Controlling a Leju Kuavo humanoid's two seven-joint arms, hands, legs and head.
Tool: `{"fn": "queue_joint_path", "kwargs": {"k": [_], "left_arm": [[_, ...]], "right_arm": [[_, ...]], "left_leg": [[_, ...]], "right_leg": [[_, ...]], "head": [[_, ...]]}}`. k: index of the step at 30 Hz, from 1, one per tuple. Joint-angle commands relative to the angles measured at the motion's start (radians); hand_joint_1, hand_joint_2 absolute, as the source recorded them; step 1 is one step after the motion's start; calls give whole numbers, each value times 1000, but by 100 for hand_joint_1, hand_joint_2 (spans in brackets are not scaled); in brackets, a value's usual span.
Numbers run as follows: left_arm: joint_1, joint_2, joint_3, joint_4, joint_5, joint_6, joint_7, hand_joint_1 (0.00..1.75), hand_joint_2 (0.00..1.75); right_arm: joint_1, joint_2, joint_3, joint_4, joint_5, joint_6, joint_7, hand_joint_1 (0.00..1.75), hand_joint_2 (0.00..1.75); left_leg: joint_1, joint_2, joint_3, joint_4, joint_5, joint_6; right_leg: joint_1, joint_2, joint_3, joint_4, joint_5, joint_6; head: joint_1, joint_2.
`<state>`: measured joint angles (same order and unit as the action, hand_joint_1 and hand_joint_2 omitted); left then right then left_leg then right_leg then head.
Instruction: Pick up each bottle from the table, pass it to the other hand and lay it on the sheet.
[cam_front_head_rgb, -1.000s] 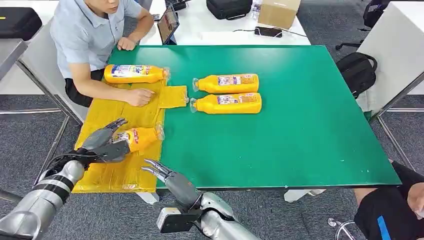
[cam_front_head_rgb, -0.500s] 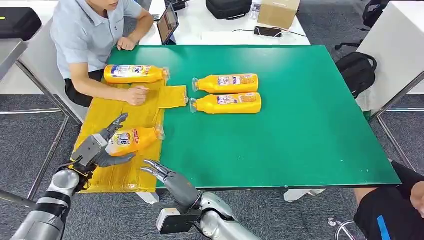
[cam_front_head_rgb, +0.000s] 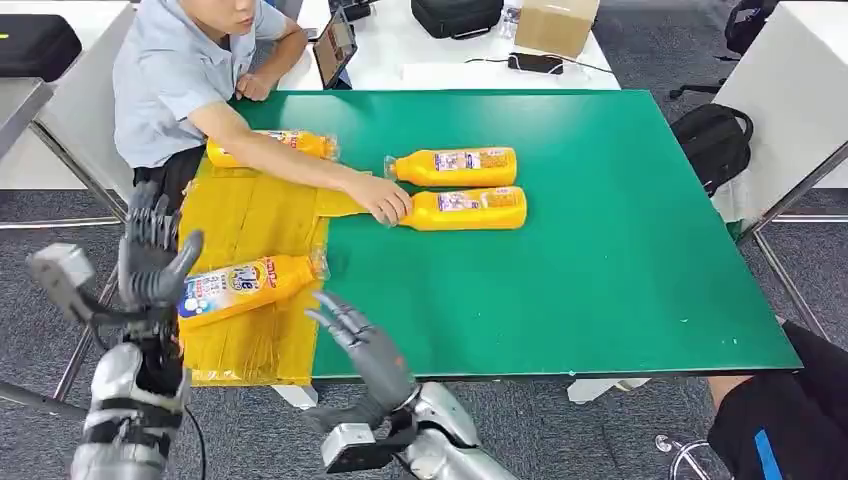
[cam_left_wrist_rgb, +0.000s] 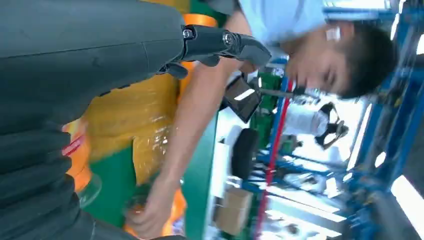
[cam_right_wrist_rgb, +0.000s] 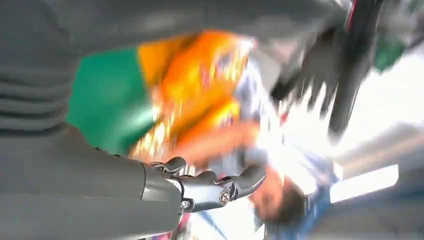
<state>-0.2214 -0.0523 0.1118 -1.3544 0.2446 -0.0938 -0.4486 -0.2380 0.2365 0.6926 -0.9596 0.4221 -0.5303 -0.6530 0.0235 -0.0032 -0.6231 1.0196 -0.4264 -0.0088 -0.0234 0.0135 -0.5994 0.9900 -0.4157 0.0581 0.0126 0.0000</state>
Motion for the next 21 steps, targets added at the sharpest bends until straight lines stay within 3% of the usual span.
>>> {"fn": "queue_joint_path", "kwargs": {"k": [1,5,9,14,18,21], "left_arm": [[314,-150,32,-299,-50,-4,-59,0,175],[325,-160,-4,-301,-94,10,-74,0,175],[327,-157,-16,-294,-121,23,-80,0,175],[329,-157,-17,-291,-121,23,-79,0,175],[332,-160,-11,-289,-140,24,-81,0,175],[329,-158,-25,-283,-151,19,-77,0,175]], "right_arm": [[215,-128,-477,-420,165,-2,97,0,175],[229,-135,-565,-397,235,-19,94,0,175],[209,-159,-586,-301,371,3,172,0,175],[204,-163,-591,-278,367,3,164,0,175],[157,-217,-569,-157,559,35,307,0,175],[82,-241,-567,-35,552,126,348,0,175]], "left_leg": [[-1,-3,3,-1,-3,3],[-1,-4,0,0,-3,4],[-1,-4,2,-1,-3,4],[-1,-2,8,-2,-5,5],[-1,-2,7,-2,-4,5],[0,0,7,-2,-4,5]], "right_leg": [[0,-5,5,-2,-3,-1],[0,-5,4,-3,-3,0],[0,-5,6,-4,-4,-1],[1,-4,11,-5,-4,-3],[1,-4,10,-5,-4,-1],[1,-1,10,-6,-3,-1]], "head": [[0,0],[0,0],[0,0],[0,0],[0,0],[0,0]]}}
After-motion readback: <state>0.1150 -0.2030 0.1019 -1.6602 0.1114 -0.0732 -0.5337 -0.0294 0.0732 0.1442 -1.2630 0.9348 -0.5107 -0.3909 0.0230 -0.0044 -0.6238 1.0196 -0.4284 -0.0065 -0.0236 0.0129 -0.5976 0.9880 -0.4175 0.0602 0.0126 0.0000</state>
